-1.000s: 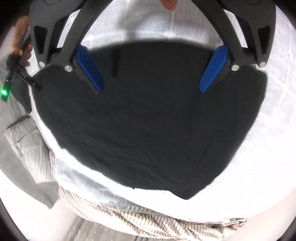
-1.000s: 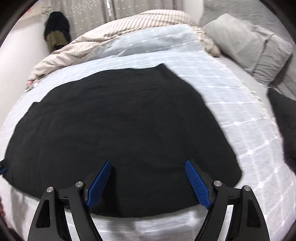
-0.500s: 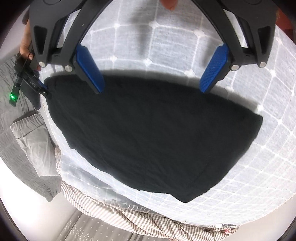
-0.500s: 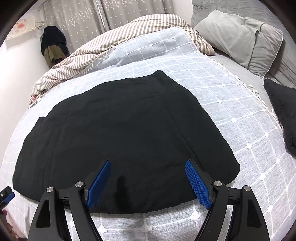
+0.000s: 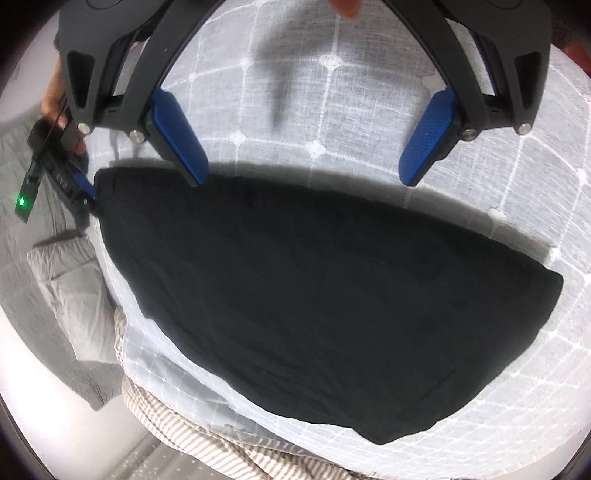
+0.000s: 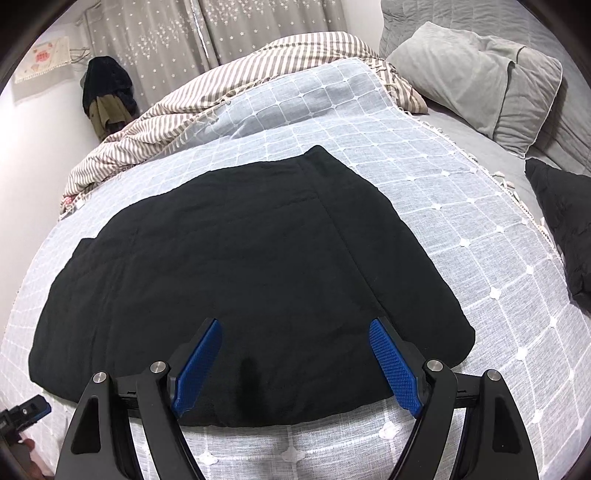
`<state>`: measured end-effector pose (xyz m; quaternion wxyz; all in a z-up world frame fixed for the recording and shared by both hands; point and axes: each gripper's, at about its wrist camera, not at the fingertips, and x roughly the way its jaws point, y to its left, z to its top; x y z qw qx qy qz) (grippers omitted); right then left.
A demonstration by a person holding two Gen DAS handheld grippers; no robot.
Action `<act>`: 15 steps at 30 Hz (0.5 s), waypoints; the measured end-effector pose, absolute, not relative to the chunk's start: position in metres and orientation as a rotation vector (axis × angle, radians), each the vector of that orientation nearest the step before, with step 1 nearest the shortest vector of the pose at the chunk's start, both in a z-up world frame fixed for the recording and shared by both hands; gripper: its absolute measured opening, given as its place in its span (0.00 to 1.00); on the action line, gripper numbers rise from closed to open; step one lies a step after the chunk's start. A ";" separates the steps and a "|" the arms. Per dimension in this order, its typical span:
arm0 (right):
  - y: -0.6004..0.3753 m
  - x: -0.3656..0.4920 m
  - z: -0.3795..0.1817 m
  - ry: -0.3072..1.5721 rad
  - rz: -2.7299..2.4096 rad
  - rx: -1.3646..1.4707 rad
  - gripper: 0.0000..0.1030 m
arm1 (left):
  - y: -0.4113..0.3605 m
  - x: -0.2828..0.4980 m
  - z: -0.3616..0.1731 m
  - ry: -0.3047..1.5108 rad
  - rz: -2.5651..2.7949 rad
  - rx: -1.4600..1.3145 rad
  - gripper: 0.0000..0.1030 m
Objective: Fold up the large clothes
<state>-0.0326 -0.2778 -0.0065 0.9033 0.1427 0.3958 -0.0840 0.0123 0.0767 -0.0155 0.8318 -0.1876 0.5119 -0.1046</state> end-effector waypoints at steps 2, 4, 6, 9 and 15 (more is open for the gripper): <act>-0.277 -0.032 -0.007 0.820 -0.174 0.291 0.81 | 0.083 0.015 -0.021 1.090 -0.207 -0.443 0.99; -0.276 -0.032 -0.007 0.820 -0.173 0.290 0.81 | 0.090 0.021 -0.028 1.088 -0.198 -0.513 0.99; -0.275 -0.032 -0.006 0.821 -0.169 0.286 0.81 | 0.097 0.025 -0.034 1.067 -0.188 -0.581 0.99; -0.275 -0.030 -0.007 0.823 -0.168 0.280 0.81 | 0.105 0.028 -0.038 1.013 -0.167 -0.637 0.99; -0.274 -0.028 -0.007 0.823 -0.164 0.274 0.81 | 0.128 0.040 -0.054 0.924 -0.152 -0.844 0.99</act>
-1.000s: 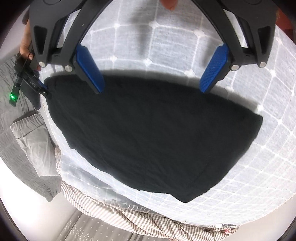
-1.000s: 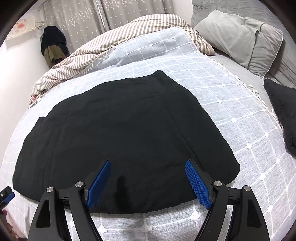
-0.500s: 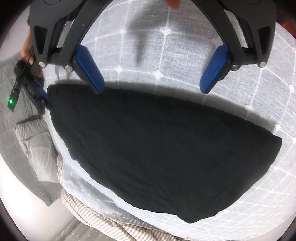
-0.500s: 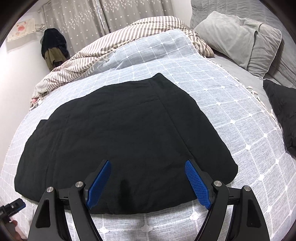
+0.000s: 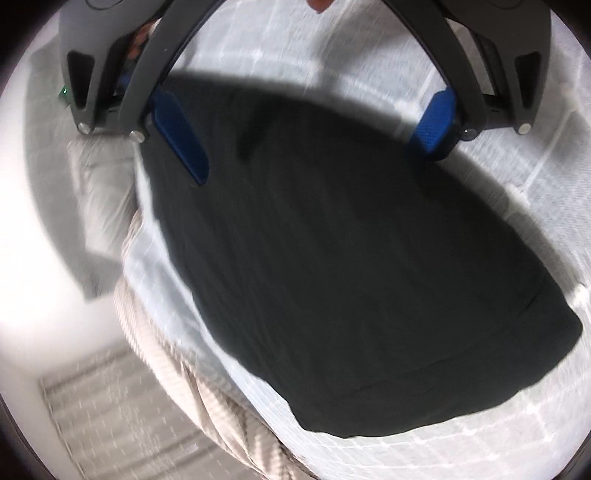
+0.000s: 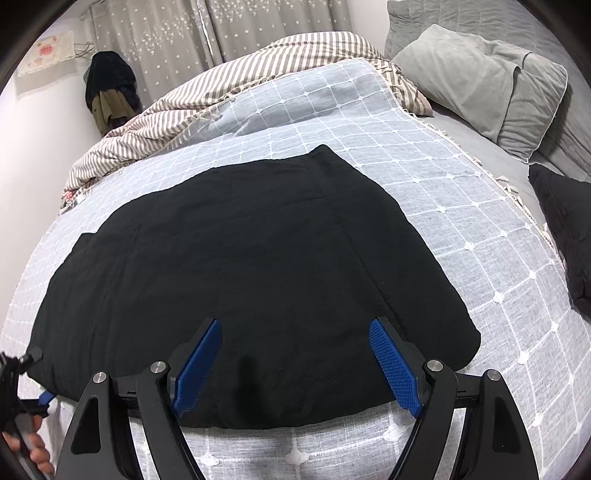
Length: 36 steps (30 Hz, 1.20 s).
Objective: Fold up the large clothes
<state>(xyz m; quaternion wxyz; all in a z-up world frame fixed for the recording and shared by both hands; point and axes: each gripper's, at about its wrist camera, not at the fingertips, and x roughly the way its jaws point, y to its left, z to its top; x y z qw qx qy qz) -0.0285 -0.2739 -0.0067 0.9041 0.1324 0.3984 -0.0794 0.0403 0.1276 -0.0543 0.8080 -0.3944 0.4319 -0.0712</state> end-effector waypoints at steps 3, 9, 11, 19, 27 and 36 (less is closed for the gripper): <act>-0.272 -0.027 -0.007 0.826 -0.160 0.268 0.81 | 0.136 0.042 -0.058 0.868 -0.139 -0.929 0.99; -0.270 -0.023 -0.008 0.830 -0.153 0.260 0.81 | 0.149 0.057 -0.066 0.812 -0.069 -1.009 0.99; -0.269 -0.022 -0.008 0.830 -0.150 0.256 0.81 | 0.149 0.061 -0.067 0.796 -0.040 -1.014 0.99; -0.258 -0.020 -0.005 0.807 -0.128 0.214 0.81 | 0.164 0.068 -0.074 0.727 0.098 -1.045 0.51; -0.238 -0.020 0.002 0.763 -0.054 0.159 0.81 | 0.169 0.058 -0.041 0.668 0.004 -0.996 0.20; -0.193 -0.026 0.016 0.696 0.165 0.111 0.81 | 0.186 0.014 0.051 0.483 -0.001 -0.760 0.19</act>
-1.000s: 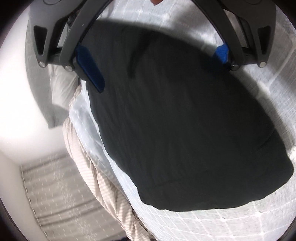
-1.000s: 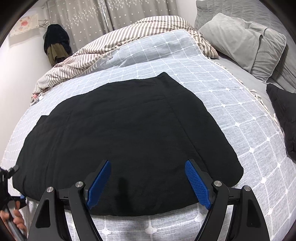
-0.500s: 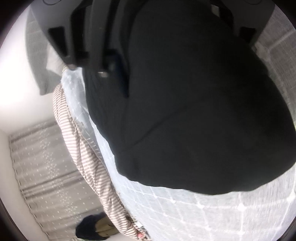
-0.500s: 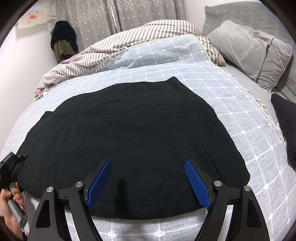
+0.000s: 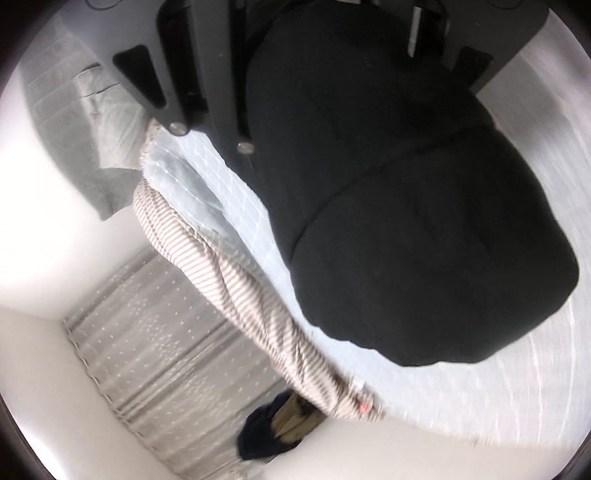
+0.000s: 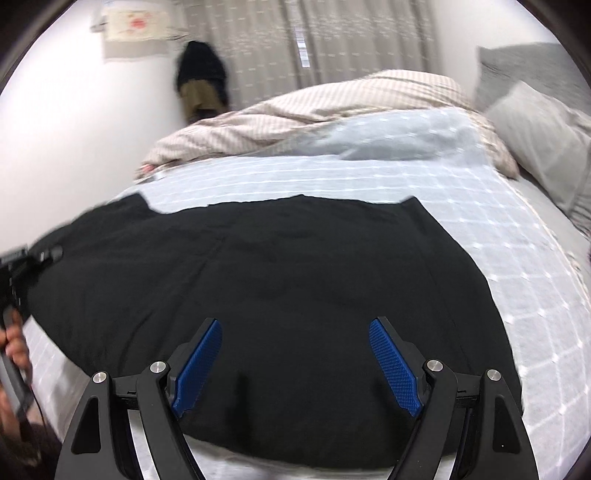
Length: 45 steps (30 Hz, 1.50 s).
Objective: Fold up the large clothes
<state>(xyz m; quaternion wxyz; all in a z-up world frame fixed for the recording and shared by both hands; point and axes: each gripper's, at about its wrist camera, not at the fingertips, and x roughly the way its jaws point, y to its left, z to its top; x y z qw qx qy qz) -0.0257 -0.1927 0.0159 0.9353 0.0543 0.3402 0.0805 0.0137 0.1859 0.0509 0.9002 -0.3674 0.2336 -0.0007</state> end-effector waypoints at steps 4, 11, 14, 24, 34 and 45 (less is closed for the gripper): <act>-0.160 -0.025 0.009 0.719 0.312 0.100 0.81 | 0.192 0.008 0.063 0.474 0.015 -0.658 0.19; -0.124 -0.001 -0.025 0.863 0.484 0.187 0.71 | 0.155 0.002 0.086 0.414 -0.080 -0.482 0.19; -0.123 0.014 -0.046 0.938 0.506 0.247 0.69 | 0.123 0.005 0.101 0.388 -0.183 -0.400 0.19; -0.196 0.036 -0.042 0.984 0.530 0.584 0.70 | 0.020 0.018 0.107 0.407 -0.515 -0.192 0.26; -0.337 0.022 -0.045 0.851 0.309 0.958 0.71 | -0.065 0.033 0.030 0.701 -0.725 0.032 0.40; -0.376 0.008 -0.045 0.789 0.290 1.082 0.76 | -0.079 0.007 0.009 0.779 -0.969 0.239 0.68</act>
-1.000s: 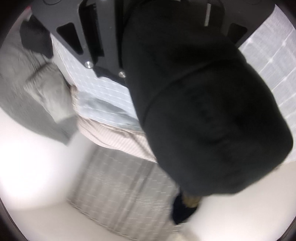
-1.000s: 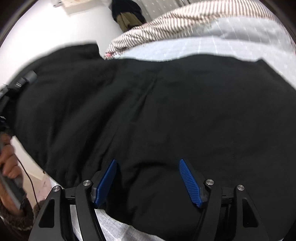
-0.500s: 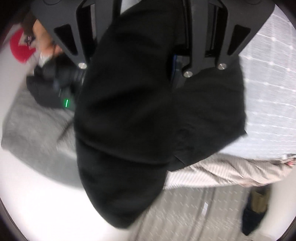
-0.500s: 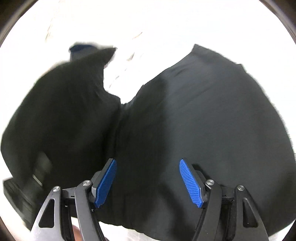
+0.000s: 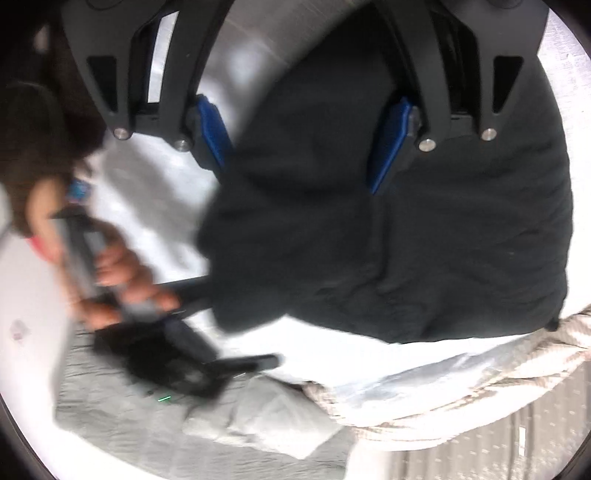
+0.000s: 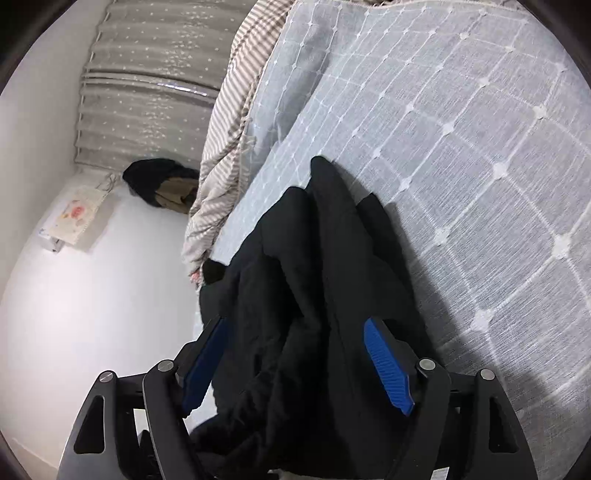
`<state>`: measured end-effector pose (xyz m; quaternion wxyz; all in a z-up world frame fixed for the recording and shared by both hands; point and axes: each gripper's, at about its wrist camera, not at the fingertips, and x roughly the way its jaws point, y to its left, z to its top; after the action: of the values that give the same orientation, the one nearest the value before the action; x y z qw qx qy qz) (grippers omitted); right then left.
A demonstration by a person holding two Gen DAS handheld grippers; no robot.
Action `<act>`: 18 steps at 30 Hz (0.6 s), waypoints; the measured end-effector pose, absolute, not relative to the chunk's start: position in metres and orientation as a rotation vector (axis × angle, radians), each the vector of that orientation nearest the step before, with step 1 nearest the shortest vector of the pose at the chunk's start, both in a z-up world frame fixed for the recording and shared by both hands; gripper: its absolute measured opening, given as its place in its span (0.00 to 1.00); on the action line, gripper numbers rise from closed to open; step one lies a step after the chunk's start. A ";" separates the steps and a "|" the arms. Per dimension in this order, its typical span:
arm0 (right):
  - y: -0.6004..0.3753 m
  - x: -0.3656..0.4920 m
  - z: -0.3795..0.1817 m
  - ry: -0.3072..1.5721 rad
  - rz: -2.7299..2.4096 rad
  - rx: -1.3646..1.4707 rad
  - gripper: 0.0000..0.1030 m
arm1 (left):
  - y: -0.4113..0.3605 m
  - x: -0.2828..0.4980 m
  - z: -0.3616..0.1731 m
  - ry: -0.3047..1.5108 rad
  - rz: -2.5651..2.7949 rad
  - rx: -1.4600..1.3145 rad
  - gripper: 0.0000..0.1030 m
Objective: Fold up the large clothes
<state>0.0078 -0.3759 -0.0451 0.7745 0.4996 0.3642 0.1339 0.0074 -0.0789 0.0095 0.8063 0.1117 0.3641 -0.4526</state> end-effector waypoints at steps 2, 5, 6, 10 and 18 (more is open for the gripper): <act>-0.370 0.007 -0.043 0.802 0.325 1.084 0.76 | -0.069 0.005 0.026 0.786 -1.066 0.184 0.68; -0.357 0.007 -0.041 0.819 0.366 1.075 0.77 | -0.053 -0.008 0.046 0.740 -1.114 0.139 0.71; -0.357 0.006 -0.042 0.824 0.371 1.074 0.78 | -0.048 -0.012 0.050 0.728 -1.103 0.135 0.75; -0.344 0.016 -0.045 0.864 0.397 1.061 0.79 | -0.022 -0.013 0.057 0.700 -0.979 0.114 0.83; -0.307 0.034 -0.049 0.998 0.411 0.861 0.79 | 0.014 0.042 0.034 0.780 -0.747 0.008 0.82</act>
<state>0.0339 -0.3068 -0.0487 0.7711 0.3972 0.4601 0.1896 0.0423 0.0140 0.0338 0.8577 0.0040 0.3714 -0.3556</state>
